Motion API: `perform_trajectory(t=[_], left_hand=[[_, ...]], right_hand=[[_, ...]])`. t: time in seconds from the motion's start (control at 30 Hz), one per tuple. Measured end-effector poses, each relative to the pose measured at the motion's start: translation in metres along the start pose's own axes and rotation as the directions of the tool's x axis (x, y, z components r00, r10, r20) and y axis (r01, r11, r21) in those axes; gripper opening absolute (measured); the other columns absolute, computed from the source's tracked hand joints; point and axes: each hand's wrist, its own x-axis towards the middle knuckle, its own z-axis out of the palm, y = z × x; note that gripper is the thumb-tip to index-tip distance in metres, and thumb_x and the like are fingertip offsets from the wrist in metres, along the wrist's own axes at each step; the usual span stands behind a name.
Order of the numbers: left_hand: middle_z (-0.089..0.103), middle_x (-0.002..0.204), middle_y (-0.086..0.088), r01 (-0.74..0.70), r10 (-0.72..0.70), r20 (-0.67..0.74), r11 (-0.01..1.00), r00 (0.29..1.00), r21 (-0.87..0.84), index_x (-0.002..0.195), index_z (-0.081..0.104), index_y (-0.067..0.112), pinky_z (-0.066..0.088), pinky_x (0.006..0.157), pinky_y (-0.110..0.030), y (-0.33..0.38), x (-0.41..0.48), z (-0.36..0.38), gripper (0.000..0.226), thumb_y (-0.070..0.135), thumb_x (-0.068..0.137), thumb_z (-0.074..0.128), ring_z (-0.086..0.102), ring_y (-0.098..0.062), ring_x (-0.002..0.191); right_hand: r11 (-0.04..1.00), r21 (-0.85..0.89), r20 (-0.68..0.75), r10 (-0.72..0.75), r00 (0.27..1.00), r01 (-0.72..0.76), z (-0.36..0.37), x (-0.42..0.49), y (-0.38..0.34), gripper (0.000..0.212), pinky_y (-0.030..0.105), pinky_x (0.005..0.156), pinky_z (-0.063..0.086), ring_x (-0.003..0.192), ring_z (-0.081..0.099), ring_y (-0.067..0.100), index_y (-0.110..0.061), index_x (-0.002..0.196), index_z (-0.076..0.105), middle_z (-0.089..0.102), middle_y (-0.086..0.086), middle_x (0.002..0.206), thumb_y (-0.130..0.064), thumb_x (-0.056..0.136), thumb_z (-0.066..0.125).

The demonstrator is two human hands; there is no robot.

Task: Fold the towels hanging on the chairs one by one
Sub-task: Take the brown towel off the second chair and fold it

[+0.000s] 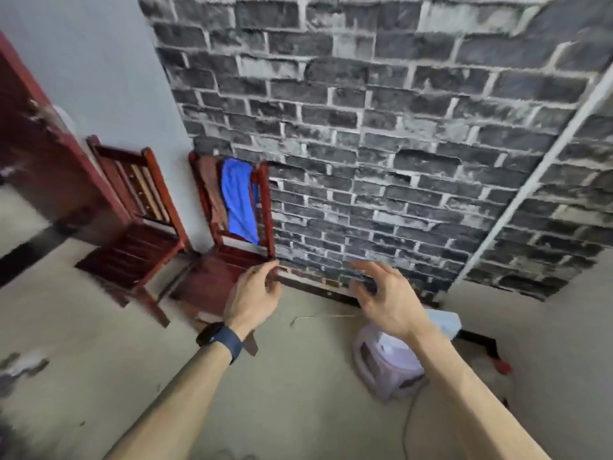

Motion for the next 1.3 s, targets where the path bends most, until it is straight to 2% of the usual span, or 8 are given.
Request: perform_trajectory(t=[0.3,0.53,0.77,0.9,1.0,1.1,1.2,1.3], left_hand=[[0.057,0.138,-0.001,0.097,-0.093,-0.139,0.995,0.986,0.018,0.143,0.046,0.032,0.044,0.102,-0.036,-0.100,0.069,-0.122,0.048,0.030,0.096,0.055,0.051,-0.022,0.127],[0.052,0.144,0.002,0.141,-0.143,-0.150,0.990,0.978,-0.024,0.144,0.043,0.037,0.043,0.106,-0.037,-0.151,0.139,-0.164,0.047,0.035,0.098,0.053,0.046,-0.020,0.134],[0.052,0.142,0.002,0.157,-0.156,-0.167,0.988,0.973,-0.009,0.144,0.043,0.035,0.042,0.106,-0.034,-0.199,0.255,-0.189,0.048,0.035,0.098,0.053,0.048,-0.020,0.132],[0.045,0.150,0.003,0.177,-0.174,-0.144,0.984,0.974,0.005,0.147,0.040,0.033,0.038,0.109,-0.034,-0.224,0.333,-0.199,0.050,0.034,0.098,0.052,0.042,-0.019,0.138],[0.045,0.149,0.003,0.193,-0.190,-0.094,0.981,0.977,0.022,0.147,0.040,0.032,0.038,0.110,-0.035,-0.242,0.383,-0.206,0.050,0.035,0.098,0.053,0.042,-0.018,0.138],[0.049,0.146,0.001,0.203,-0.200,-0.053,0.977,0.978,0.064,0.146,0.042,0.030,0.040,0.109,-0.035,-0.262,0.427,-0.210,0.051,0.035,0.097,0.055,0.045,-0.019,0.134],[0.055,0.139,0.000,0.173,-0.175,0.011,0.979,0.984,0.106,0.145,0.043,0.028,0.046,0.103,-0.037,-0.275,0.468,-0.209,0.053,0.037,0.094,0.055,0.056,-0.021,0.122],[0.049,0.145,-0.002,0.141,-0.154,0.103,0.982,0.983,0.123,0.147,0.041,0.026,0.044,0.107,-0.039,-0.283,0.511,-0.202,0.057,0.039,0.092,0.055,0.049,-0.023,0.131]], right_hand=[[0.981,0.048,0.049,-0.191,0.980,0.188,0.090,0.128,-0.116,0.036,0.036,0.102,0.044,0.125,0.053,0.025,-0.032,0.134,0.057,0.061,-0.005,0.132,-0.033,0.098,0.057],[0.972,0.050,0.084,-0.233,0.969,0.229,0.139,0.209,-0.152,0.037,0.030,0.102,0.043,0.125,0.053,0.021,-0.032,0.136,0.055,0.059,-0.011,0.134,-0.039,0.099,0.055],[0.974,0.060,0.157,-0.226,0.961,0.219,0.202,0.325,-0.163,0.043,0.032,0.104,0.045,0.126,0.051,0.016,-0.035,0.136,0.052,0.057,-0.014,0.134,-0.049,0.096,0.051],[0.980,0.024,0.135,-0.200,0.970,0.199,0.234,0.408,-0.168,0.043,0.026,0.102,0.040,0.126,0.051,0.020,-0.028,0.139,0.053,0.057,-0.007,0.136,-0.037,0.097,0.057],[0.990,0.001,0.186,-0.139,0.973,0.142,0.256,0.468,-0.168,0.047,0.031,0.112,0.036,0.135,0.044,0.023,-0.022,0.143,0.050,0.053,-0.002,0.143,-0.034,0.098,0.056],[0.993,-0.063,0.191,-0.082,0.978,0.096,0.284,0.523,-0.161,0.066,0.040,0.115,0.033,0.135,0.045,0.032,-0.015,0.142,0.052,0.053,0.007,0.145,-0.053,0.089,0.040],[0.982,-0.182,0.184,-0.025,0.983,0.059,0.315,0.572,-0.150,0.091,0.043,0.120,0.025,0.147,0.029,0.036,-0.020,0.153,0.037,0.031,0.008,0.162,-0.067,0.077,0.020],[0.951,-0.308,0.218,0.104,0.970,-0.033,0.341,0.609,-0.151,0.082,0.051,0.123,0.012,0.154,-0.001,0.036,-0.032,0.160,0.005,-0.005,0.003,0.169,-0.066,0.091,0.032]])
